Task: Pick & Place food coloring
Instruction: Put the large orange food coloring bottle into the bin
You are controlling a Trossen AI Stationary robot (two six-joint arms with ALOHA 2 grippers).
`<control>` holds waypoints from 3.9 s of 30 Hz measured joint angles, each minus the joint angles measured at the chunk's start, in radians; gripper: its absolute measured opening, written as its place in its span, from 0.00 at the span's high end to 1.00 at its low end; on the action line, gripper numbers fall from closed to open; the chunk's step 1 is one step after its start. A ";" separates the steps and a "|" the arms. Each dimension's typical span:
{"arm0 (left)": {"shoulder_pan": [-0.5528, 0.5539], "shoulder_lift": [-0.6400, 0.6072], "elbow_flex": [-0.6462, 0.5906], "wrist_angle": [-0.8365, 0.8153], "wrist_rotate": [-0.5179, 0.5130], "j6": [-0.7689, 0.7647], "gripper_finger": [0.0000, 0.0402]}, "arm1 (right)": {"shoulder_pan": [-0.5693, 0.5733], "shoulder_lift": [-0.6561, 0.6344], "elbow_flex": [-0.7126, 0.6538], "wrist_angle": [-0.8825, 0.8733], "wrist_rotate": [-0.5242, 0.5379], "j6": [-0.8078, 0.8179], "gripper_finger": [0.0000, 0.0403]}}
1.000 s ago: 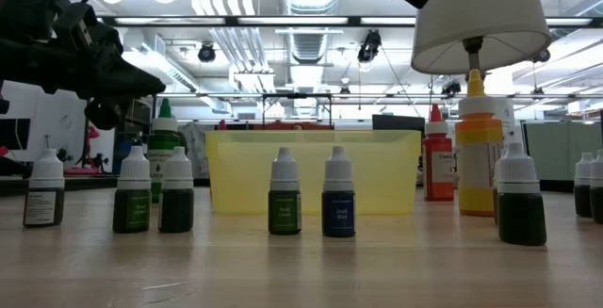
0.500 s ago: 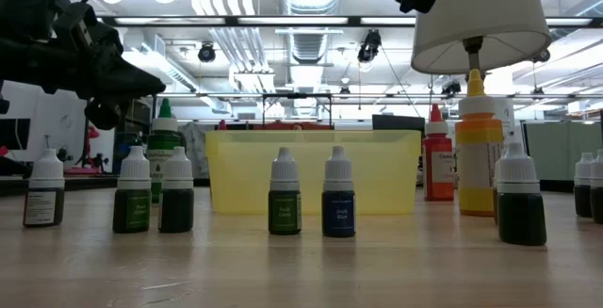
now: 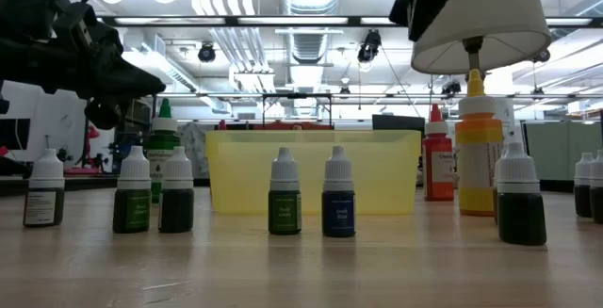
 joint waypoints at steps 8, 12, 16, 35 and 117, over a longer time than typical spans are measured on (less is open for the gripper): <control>0.000 0.000 0.000 0.000 0.000 0.000 1.00 | -0.001 0.027 0.000 -0.010 0.003 0.000 0.82; 0.000 0.000 0.000 0.001 0.000 0.000 1.00 | -0.001 0.036 0.000 -0.011 0.003 0.019 0.70; 0.000 0.000 0.000 0.001 0.000 0.000 1.00 | -0.001 0.047 -0.006 -0.022 0.004 0.006 0.60; 0.000 0.000 0.000 0.001 0.000 0.000 1.00 | -0.007 0.053 -0.167 0.056 0.056 -0.059 0.46; 0.000 0.000 0.000 0.001 0.000 0.000 1.00 | -0.034 0.107 0.059 0.046 0.053 -0.037 0.73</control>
